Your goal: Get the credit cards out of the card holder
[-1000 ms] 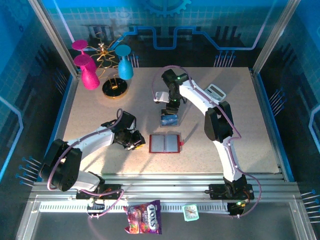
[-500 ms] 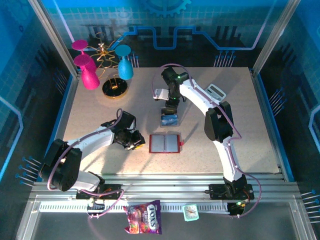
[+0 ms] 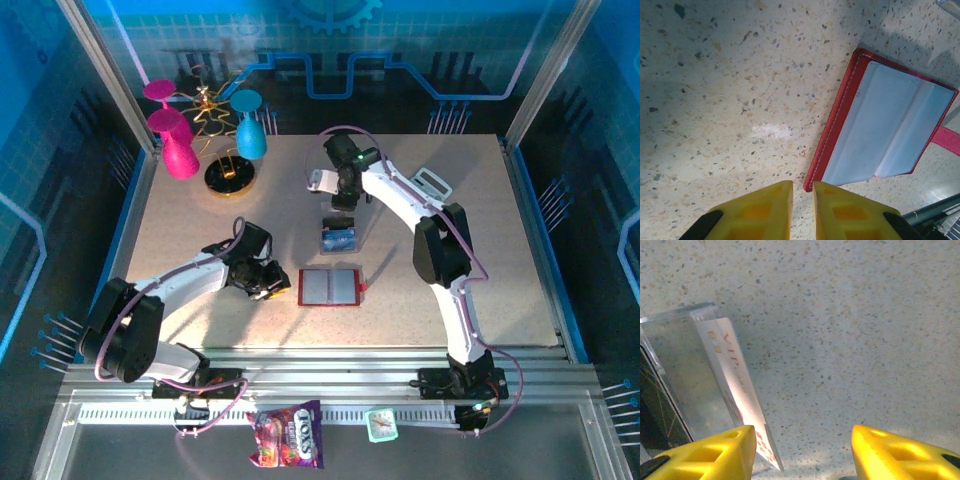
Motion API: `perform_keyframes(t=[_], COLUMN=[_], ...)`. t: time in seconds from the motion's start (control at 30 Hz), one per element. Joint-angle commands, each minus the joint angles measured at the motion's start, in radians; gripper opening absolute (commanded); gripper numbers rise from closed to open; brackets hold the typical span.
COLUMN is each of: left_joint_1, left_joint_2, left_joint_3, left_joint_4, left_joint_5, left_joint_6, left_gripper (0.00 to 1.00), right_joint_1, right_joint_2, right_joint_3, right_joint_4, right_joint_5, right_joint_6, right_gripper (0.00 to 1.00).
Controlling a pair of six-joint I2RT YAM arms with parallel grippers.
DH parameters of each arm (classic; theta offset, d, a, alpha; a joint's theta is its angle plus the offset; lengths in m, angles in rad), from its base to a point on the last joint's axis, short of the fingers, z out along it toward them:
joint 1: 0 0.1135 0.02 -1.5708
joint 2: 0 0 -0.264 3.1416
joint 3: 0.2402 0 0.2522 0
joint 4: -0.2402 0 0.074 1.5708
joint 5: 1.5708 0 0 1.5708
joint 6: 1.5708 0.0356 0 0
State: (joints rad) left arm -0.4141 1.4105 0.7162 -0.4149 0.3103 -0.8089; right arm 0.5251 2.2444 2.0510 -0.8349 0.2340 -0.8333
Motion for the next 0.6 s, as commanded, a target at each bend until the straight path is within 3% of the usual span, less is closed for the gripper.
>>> perform_keyframes(t=[0.0, 0.33, 0.57], left_joint_1=[0.009, 0.009, 0.010], left_joint_2=[0.002, 0.012, 0.020], left_joint_3=[0.003, -0.007, -0.019], left_joint_4=[-0.027, 0.007, 0.061], left_joint_5=[0.015, 0.028, 0.033], left_joint_6=[0.020, 0.012, -0.001], left_gripper=[0.19, 0.19, 0.18], right_joint_1=[0.008, 0.020, 0.047], right_joint_2=[-0.078, -0.174, -0.315], right_joint_3=[-0.031, -0.121, -0.299], right_joint_4=[0.058, 0.058, 0.118], right_joint_5=[0.015, -0.080, -0.216], right_joint_6=[0.024, 0.160, 0.467], right_gripper=[0.55, 0.54, 0.53])
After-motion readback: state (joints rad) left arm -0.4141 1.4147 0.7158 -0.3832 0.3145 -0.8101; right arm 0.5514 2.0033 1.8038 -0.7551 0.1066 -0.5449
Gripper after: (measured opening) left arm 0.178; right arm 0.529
